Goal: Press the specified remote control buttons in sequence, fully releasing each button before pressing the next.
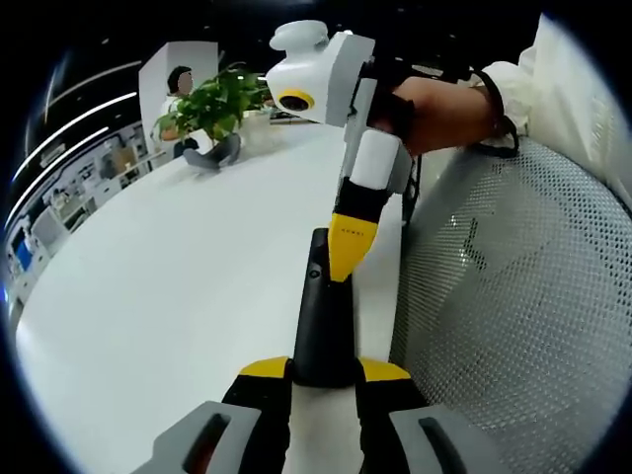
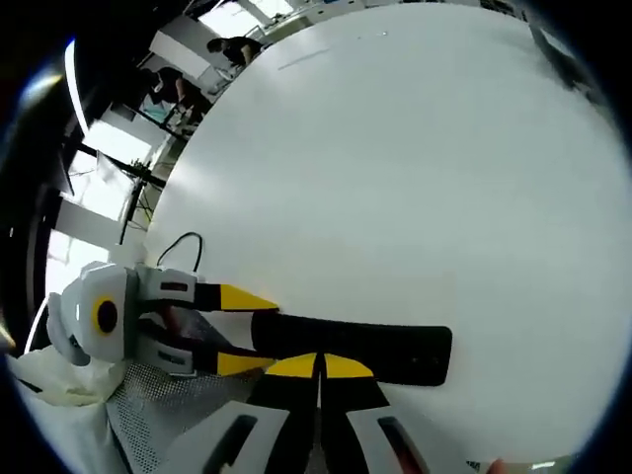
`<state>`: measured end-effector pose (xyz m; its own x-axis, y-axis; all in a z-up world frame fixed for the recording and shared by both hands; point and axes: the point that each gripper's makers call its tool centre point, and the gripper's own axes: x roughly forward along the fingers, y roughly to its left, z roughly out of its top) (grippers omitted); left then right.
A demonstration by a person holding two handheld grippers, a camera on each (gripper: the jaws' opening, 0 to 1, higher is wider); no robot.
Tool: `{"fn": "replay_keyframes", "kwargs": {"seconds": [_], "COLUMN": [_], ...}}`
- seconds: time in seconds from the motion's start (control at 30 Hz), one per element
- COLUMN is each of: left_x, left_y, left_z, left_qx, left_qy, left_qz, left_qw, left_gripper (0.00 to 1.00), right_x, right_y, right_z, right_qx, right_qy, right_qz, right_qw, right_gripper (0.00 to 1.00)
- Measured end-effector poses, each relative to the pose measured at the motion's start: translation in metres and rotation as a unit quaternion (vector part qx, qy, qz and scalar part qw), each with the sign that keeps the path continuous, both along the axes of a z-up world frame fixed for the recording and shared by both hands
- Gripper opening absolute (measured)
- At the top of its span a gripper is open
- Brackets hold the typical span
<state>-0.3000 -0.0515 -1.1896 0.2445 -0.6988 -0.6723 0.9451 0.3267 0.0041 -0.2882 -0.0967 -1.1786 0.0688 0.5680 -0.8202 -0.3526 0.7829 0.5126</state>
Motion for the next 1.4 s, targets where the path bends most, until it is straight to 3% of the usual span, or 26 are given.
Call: {"fn": "replay_keyframes", "kwargs": {"seconds": [1.4], "left_x": [-0.0003], "left_y": [-0.0018], "left_z": [-0.0003], "left_qx": [-0.004], "left_qy": [0.001], "left_qz": [0.003], "left_qw": [1.0], "left_gripper": [0.24], "right_x": [0.0021], "right_y": [0.0082], "right_z": [-0.0035], "right_qx": [0.011], "right_qy": [0.004], "right_qz": [0.005], "right_qw": [0.9999], "right_gripper": [0.0]}}
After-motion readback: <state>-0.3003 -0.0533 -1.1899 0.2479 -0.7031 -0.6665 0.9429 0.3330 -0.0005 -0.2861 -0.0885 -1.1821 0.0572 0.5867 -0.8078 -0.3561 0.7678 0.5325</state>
